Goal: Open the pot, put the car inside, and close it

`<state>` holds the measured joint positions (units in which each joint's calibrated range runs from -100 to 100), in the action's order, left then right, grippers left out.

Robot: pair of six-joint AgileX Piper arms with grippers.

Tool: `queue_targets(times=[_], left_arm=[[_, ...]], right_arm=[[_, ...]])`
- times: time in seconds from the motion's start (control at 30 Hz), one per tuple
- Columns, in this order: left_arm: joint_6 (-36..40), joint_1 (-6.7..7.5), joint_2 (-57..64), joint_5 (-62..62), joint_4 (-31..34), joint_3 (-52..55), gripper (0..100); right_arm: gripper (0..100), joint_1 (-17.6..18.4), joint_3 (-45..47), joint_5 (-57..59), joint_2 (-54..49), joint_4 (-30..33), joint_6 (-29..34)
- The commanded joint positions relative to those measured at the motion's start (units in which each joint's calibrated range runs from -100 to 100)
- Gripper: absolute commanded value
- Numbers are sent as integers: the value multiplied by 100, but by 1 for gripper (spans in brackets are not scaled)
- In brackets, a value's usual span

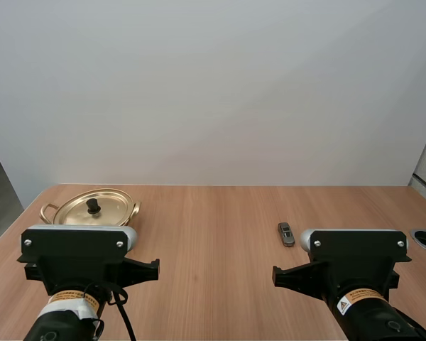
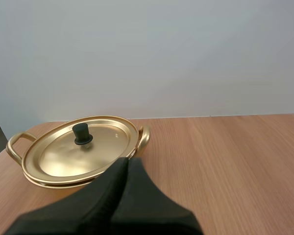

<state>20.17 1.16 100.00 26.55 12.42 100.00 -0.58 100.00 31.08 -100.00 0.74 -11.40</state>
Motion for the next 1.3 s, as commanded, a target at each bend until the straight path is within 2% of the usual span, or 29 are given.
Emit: queue_targets(times=[0.0,0.67,0.77,0.93,1.07,1.27], left_arm=[[1,-4,0,-3,-2,0,0],[37,-4,0,-3,-32,0,0],[96,-4,0,-3,-248,0,0],[96,-4,0,-195,-207,0,0],[34,-4,0,-397,292,0,0],[25,-4,0,-422,330,-578,0]], right_arm=[[0,-5,0,-1,0,-3,-1],[0,-5,0,-1,0,-14,-1],[0,-5,0,-1,0,-308,-1],[0,-5,0,-1,0,-497,-1],[0,-5,0,-27,0,-219,-1],[0,-5,0,-931,0,351,-1]])
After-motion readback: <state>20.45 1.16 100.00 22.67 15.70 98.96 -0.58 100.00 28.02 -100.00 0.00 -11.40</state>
